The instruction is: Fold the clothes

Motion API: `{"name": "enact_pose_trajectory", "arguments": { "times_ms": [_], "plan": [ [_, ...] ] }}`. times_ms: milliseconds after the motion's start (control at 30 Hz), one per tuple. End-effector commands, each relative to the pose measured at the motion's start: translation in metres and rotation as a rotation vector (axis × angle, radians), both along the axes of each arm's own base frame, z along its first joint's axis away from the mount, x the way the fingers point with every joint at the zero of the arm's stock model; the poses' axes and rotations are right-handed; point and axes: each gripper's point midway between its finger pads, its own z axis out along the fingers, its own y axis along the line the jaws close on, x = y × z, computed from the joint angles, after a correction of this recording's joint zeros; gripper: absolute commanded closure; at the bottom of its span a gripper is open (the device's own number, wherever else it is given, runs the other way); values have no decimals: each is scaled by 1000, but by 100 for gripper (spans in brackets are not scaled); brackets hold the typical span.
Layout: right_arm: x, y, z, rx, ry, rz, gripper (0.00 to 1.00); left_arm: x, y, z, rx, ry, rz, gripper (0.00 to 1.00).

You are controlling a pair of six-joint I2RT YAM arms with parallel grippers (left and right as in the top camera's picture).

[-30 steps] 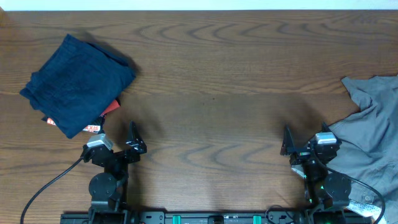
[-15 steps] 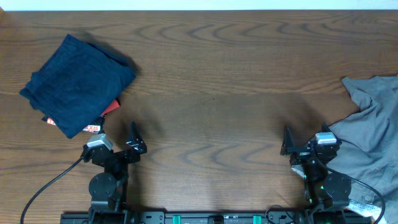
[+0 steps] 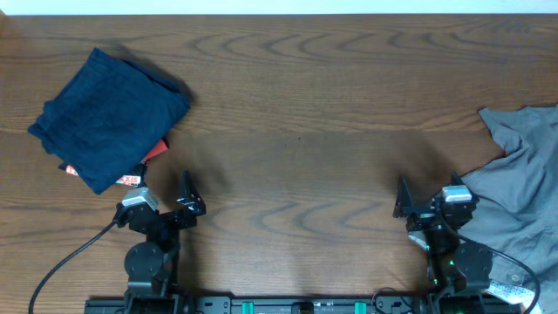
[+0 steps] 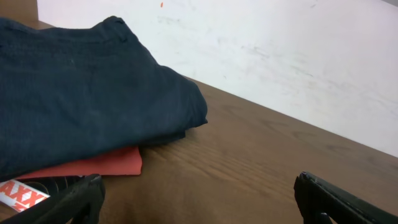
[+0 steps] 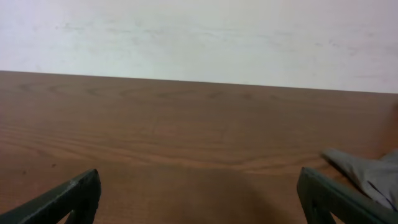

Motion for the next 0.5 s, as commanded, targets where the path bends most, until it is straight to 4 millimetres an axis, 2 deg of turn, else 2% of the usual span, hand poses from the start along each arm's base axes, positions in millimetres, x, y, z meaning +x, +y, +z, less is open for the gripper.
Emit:
{"name": "enact_pose_trajectory", "arguments": {
  "times_ms": [0,367,467],
  "plan": [
    [0,-1,0,-10,-1,0,1,0,1,-18,21,44,1,2],
    [0,1,0,-8,-1,9,1,0,1,-18,21,45,1,2],
    [0,1,2,76,-3,5,1,0,1,-18,22,44,1,2]
  ]
}}
